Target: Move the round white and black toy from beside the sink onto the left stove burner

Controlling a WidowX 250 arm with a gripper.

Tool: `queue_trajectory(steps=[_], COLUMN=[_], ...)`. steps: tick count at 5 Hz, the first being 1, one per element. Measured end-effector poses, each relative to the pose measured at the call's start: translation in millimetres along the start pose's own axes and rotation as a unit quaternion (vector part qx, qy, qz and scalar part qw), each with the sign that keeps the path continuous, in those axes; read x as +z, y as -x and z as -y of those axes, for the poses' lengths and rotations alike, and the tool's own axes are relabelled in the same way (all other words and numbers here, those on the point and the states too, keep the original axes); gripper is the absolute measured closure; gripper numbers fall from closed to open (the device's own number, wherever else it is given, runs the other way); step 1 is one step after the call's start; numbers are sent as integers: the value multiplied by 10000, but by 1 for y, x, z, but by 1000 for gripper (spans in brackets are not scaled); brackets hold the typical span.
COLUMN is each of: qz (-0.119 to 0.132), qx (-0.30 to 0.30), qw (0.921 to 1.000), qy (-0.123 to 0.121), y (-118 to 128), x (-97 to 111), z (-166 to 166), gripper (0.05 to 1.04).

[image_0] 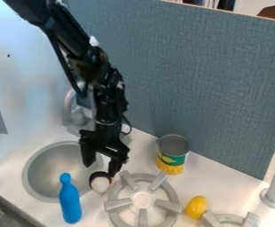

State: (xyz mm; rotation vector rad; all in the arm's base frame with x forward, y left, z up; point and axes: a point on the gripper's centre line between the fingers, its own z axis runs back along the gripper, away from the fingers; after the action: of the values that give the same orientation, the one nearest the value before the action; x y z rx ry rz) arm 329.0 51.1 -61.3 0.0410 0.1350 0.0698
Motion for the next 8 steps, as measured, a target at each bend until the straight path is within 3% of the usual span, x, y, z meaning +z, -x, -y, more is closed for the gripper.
queue_trajectory(steps=[1,3,5,8], qz=[-95,-383,-635,-533], qx=[215,641,867,953], qw=[9997,9972,9942,9939], qy=[110,-103,-95,159], y=[-7,-2,-1,-7], x=[-7,-7,-20,-25], z=[-2,-18,-26,-19], gripper=[83,83,83,83])
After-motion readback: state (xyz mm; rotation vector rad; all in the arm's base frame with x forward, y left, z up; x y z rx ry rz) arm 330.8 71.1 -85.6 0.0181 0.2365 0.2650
